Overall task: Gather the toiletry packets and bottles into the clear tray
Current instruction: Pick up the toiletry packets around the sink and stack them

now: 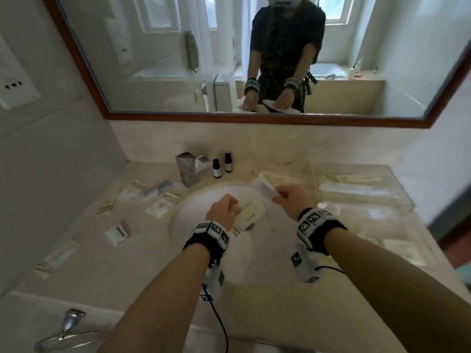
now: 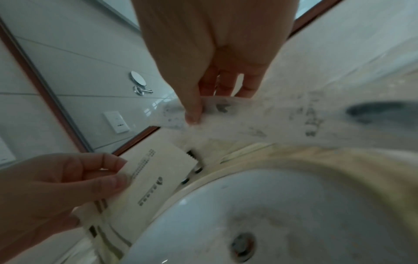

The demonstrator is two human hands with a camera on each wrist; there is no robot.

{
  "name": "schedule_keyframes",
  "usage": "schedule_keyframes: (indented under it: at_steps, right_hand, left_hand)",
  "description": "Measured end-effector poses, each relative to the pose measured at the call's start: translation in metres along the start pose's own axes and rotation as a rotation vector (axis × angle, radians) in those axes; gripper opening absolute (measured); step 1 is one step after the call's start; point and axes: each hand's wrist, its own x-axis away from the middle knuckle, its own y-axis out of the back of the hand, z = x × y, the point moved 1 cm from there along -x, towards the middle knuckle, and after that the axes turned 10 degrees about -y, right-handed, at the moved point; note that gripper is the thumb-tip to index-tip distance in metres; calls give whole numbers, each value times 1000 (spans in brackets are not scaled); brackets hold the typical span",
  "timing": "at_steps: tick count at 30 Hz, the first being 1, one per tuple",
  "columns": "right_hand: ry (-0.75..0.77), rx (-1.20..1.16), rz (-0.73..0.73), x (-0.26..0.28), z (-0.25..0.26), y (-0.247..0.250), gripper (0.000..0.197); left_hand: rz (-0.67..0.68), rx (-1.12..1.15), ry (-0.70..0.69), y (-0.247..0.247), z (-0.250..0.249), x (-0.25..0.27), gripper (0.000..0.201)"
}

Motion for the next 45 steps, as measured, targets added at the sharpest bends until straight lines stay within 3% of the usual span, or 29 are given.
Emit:
schedule_keyframes:
  at_steps: [2,9,17,27,36,41,45]
  right_hand:
    - [-39,20,-49,-1,-29,33,15]
    - [-134,56,-142,-16,-129,108,17]
    - [-102,284,19,-43,-193,109,23]
    - [-13,583,0,-66,-211,72,26]
    - [13,642,-65,-78,-203,57,26]
    - [4,530,-91,-77,-196,62,24]
    - [50,412,-125,-80,-166,65,22]
  left_hand:
    - [46,24,-54,-32,-32,-13,17]
    - [234,6,-171,-135,-120,-37,27]
    - [349,-195,-175,-212,-146,-44,26]
    - [416,-313,-85,-223,-139,-37,23]
    - [467,-420,-183,-221,-137,-36,25]
    - [345,-394,-225,-211,-130,-33,23]
    - [219,-394,-165,-183,-107,-28,23]
